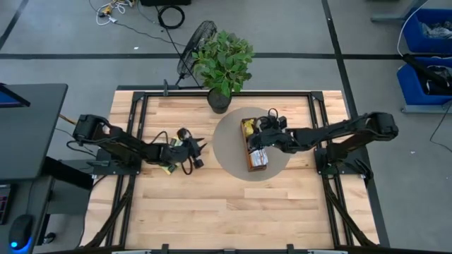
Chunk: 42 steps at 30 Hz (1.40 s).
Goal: Pick & Place Tea
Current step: Put the yellow tea bag into the top section of the wooden organizer
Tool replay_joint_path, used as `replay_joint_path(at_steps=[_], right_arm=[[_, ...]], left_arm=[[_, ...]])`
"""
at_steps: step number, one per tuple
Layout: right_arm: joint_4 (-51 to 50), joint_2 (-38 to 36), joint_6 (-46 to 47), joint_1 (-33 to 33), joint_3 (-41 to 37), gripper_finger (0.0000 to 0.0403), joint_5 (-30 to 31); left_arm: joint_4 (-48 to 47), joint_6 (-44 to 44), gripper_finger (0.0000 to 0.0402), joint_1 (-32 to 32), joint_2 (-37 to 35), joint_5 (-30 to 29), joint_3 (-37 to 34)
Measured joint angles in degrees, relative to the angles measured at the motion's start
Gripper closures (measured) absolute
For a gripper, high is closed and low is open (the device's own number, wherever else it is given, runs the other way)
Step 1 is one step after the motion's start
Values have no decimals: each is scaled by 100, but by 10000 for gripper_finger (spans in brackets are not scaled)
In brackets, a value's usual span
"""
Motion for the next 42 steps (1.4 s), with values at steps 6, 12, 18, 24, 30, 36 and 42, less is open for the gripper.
replay_joint_path(at_steps=[6, 12, 18, 24, 30, 36, 42], right_arm=[[-622, -235, 0, 7, 0, 173, 11], [-684, -239, -152, 7, 0, 174, 27], [-717, -239, -173, 7, 0, 176, 38], [-717, -239, -183, 7, 0, 179, 40], [-721, -239, -197, 7, 0, 179, 40], [-750, -239, -201, 9, 0, 179, 40], [-766, -239, -231, 9, 0, 179, 29]], left_arm=[[-2398, -1970, 285, -184, -590, 22, 21], [-5153, -3516, 295, -216, -1106, 443, 477], [-5720, -3656, 295, -109, -1119, 663, 549], [-5704, -3421, 296, 61, -1016, 759, 549], [-5686, -3263, 296, 241, -639, 829, 549], [-5499, -3130, 315, 254, -414, 807, 562], [-5310, -3082, 389, 247, -414, 835, 559]])
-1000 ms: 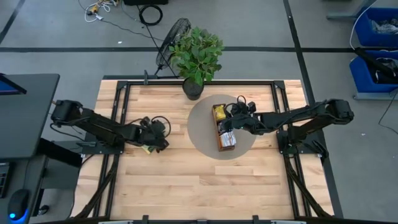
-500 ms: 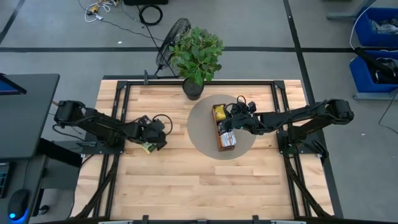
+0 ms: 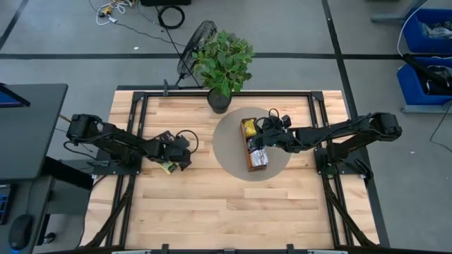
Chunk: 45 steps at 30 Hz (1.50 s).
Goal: Pick & Place Tea
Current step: Put the yellow tea bag into the top section of the wooden organizer
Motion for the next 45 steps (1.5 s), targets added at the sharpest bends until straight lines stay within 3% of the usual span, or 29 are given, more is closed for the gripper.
replay_joint_path(at_steps=[8, 14, 23, 33, 39, 45], right_arm=[[-8, 0, -188, 0, 0, 179, -250], [175, 0, -119, -2, 0, 179, -766], [1015, 2, -525, -93, 192, 179, -2976], [895, 2, -405, -551, 1134, 179, -5431], [793, 4, -305, -657, 1290, 179, -5860], [871, 161, -44, -755, 1292, 179, -6151]], left_arm=[[138, 579, 397, -336, 17, -122, 97], [1256, 1944, 398, -707, 17, -240, 149], [2913, 3769, 399, -1075, 17, -491, 154], [4215, 5458, 399, -1207, 17, -448, 156], [5029, 6121, 399, -1156, 17, 45, 164], [4913, 6372, 400, -1074, 242, 220, 513]])
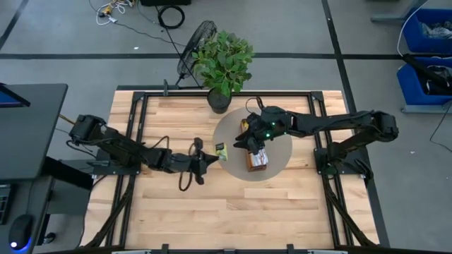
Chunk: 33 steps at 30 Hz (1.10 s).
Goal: Pick & Place Tea
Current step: Put the yellow tea bag into the top section of the wooden organizer
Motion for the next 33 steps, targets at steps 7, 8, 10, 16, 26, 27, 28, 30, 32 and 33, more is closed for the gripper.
replay_joint_path(at_steps=[7, 8, 10, 16, 26, 27, 28, 30, 32, 33], right_arm=[[-215, 156, 234, -197, 2, 179, -316], [-343, 156, 218, -217, 2, 179, -317], [-620, 156, 204, -252, 1, 179, -365], [-990, 156, 167, -208, 2, 179, -254], [-1330, 156, -9, -209, 2, 180, -212], [-1340, 157, -9, -209, 2, 182, -245], [-1336, 170, -9, -209, 2, 184, -290], [-1341, 200, -8, -209, 2, 191, -380], [-1301, 223, -27, -209, 2, 199, -398], [-1271, 245, -27, -209, 9, 204, -391]], left_arm=[[-439, 355, 400, 16, 921, -9, 846], [-454, 424, 400, 16, 1026, -31, 928], [-477, 613, 400, 11, 1201, -52, 1107], [-776, 940, 400, 19, 1439, -96, 1544], [-923, 1262, 400, 79, 1424, -113, 1721], [-928, 1287, 400, 88, 1425, -114, 1721], [-917, 1313, 400, 102, 1424, -114, 1721], [-851, 1417, 400, 140, 1424, -113, 1721], [-850, 1511, 400, 164, 1424, -113, 1723], [-851, 1525, 400, 178, 1426, -111, 1723]])
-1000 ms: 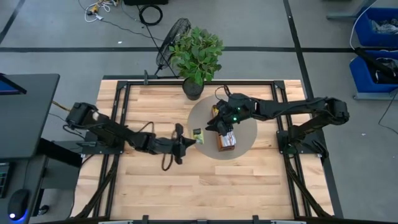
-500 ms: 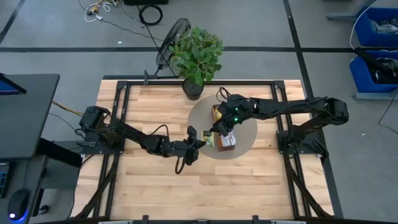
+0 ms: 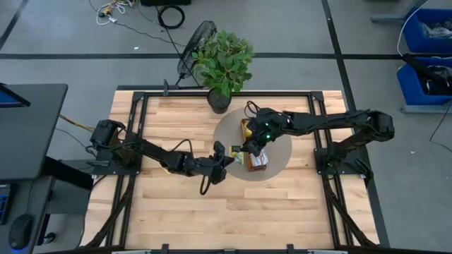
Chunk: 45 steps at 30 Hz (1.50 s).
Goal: Pick & Place Tea
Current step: Put the yellow tea bag into the top section of the wooden organizer
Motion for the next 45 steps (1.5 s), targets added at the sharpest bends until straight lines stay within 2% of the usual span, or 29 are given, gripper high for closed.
replay_joint_path(at_steps=[6, 16, 20, 23, 29, 32, 36, 42, 45], right_arm=[[-1, 11, 47, -6, -2, 246, 227], [38, 11, -105, -13, -2, 392, -10], [29, 11, -135, -13, -2, 395, 37], [29, 11, -195, -13, -2, 399, 137], [-207, 3, -371, -12, -2, 401, 452], [-427, 3, -503, -11, -9, 401, 803], [-396, -70, -540, -11, -11, 402, 1344], [-465, -249, -515, 54, -11, 402, 2322], [-667, -311, -313, 96, -11, 403, 2857]], left_arm=[[11, -24, 400, -1, -2, 16, 0], [160, -15, 399, -3, -1, 61, 0], [180, -38, 399, -3, -2, 60, 0], [182, -368, 392, 10, -2, 61, 0], [-24, -1469, 340, 102, -2, 67, -73], [180, -1975, 321, 104, -2, 295, -303], [1048, -2388, 311, 98, -2, 458, -827], [2076, -2838, 316, 102, -7, 392, -1419], [2158, -3110, 316, 98, -7, 40, -1590]])
